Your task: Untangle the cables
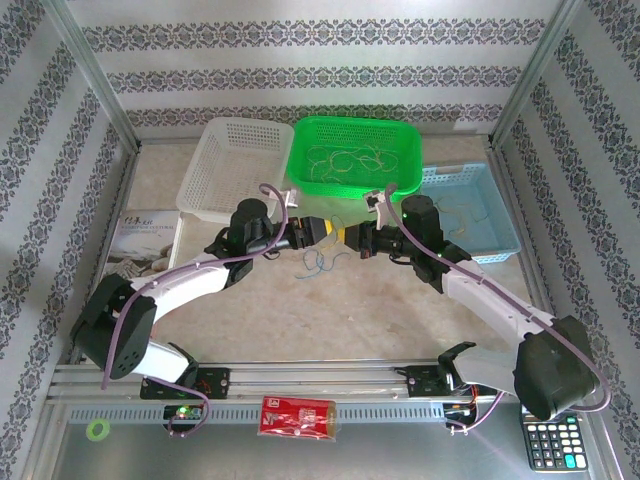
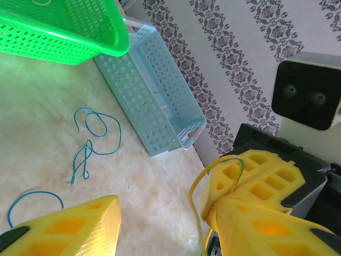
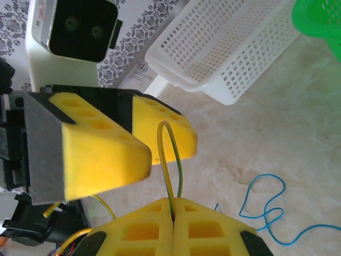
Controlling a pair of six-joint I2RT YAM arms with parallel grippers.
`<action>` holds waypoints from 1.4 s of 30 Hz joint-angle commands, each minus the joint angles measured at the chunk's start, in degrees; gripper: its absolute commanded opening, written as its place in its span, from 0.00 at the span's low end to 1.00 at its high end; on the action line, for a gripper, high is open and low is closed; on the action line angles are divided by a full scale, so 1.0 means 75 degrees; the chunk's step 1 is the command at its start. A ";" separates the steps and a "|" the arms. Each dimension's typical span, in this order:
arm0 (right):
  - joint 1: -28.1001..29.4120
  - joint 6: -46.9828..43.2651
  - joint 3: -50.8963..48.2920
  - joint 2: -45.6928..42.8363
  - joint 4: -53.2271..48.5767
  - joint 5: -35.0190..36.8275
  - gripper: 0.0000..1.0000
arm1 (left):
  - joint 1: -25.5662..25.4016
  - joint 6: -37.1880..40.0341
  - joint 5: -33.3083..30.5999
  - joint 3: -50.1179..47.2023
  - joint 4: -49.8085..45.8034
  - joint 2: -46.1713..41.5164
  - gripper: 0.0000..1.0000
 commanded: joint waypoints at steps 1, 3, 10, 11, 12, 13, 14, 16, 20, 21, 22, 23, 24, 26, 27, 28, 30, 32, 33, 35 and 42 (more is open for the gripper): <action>-0.0041 0.0208 0.0221 0.0080 0.0406 -0.0284 0.00 | -0.0149 0.0118 0.0140 0.0250 0.0521 0.0137 0.51; -0.0031 0.0235 0.0233 0.0115 0.0455 -0.0327 0.00 | -0.0178 0.0123 0.0118 0.0279 0.0532 0.0178 0.51; 0.0054 0.0331 0.0233 0.0175 0.0599 -0.0412 0.00 | -0.0227 0.0114 -0.0017 0.0377 0.0626 0.0320 0.51; 0.0069 0.0333 0.0223 0.0186 0.0609 -0.0409 0.00 | -0.0226 0.0105 -0.0024 0.0391 0.0649 0.0347 0.51; 0.0085 0.0330 0.0209 0.0178 0.0609 -0.0412 0.00 | -0.0238 0.0101 -0.0063 0.0411 0.0674 0.0365 0.49; 0.0095 0.0338 0.0192 0.0193 0.0631 -0.0408 0.00 | -0.0244 0.0101 -0.0097 0.0426 0.0693 0.0396 0.47; 0.0114 0.0342 0.0177 0.0209 0.0636 -0.0411 0.00 | -0.0256 0.0099 -0.0115 0.0437 0.0728 0.0407 0.44; 0.0127 0.0364 0.0145 0.0211 0.0665 -0.0435 0.00 | -0.0261 0.0112 -0.0159 0.0469 0.0777 0.0453 0.39; 0.0214 0.0376 0.0094 0.0198 0.0690 -0.0471 0.00 | -0.0282 0.0111 -0.0262 0.0508 0.0903 0.0551 0.27; 0.0214 0.0377 0.0075 0.0175 0.0687 -0.0470 0.00 | -0.0285 0.0116 -0.0289 0.0513 0.0917 0.0559 0.24; 0.0216 0.0376 0.0058 0.0159 0.0684 -0.0468 0.00 | -0.0285 0.0134 -0.0304 0.0536 0.0907 0.0568 0.20; 0.0215 0.0383 0.0040 0.0132 0.0688 -0.0460 0.00 | -0.0285 0.0175 -0.0351 0.0545 0.0886 0.0578 0.16; 0.0215 0.0387 0.0013 0.0104 0.0676 -0.0444 0.00 | -0.0285 0.0224 -0.0396 0.0558 0.0829 0.0579 0.12; 0.0198 0.0383 -0.0029 0.0048 0.0646 -0.0431 0.00 | -0.0286 0.0400 -0.0535 0.0587 0.0603 0.0545 0.00; 0.0175 0.0370 -0.0034 0.0021 0.0620 -0.0421 0.00 | -0.0285 0.0546 -0.0627 0.0614 0.0431 0.0497 0.00; 0.0141 0.0348 -0.0054 -0.0020 0.0586 -0.0424 0.00 | -0.0285 0.0709 -0.0737 0.0637 0.0248 0.0448 0.00; 0.0059 0.0304 -0.0083 -0.0067 0.0481 -0.0436 0.00 | -0.0285 0.1174 -0.1007 0.0742 -0.0337 0.0270 0.00; -0.0034 0.0193 -0.0095 -0.0123 0.0283 -0.0408 0.00 | -0.0285 0.1741 -0.1430 0.0869 -0.1025 0.0062 0.00; -0.0071 0.0089 -0.0075 -0.0139 0.0119 -0.0359 0.00 | -0.0281 0.2110 -0.1666 0.0933 -0.1422 -0.0063 0.00; -0.0105 -0.0194 0.0002 -0.0172 -0.0361 -0.0194 0.00 | -0.0285 0.2701 -0.2110 0.1071 -0.2069 -0.0264 0.00; -0.0089 -0.1045 0.0267 -0.0062 -0.1648 0.0503 0.00 | -0.0285 0.3972 -0.3088 0.1200 -0.3049 -0.0971 0.00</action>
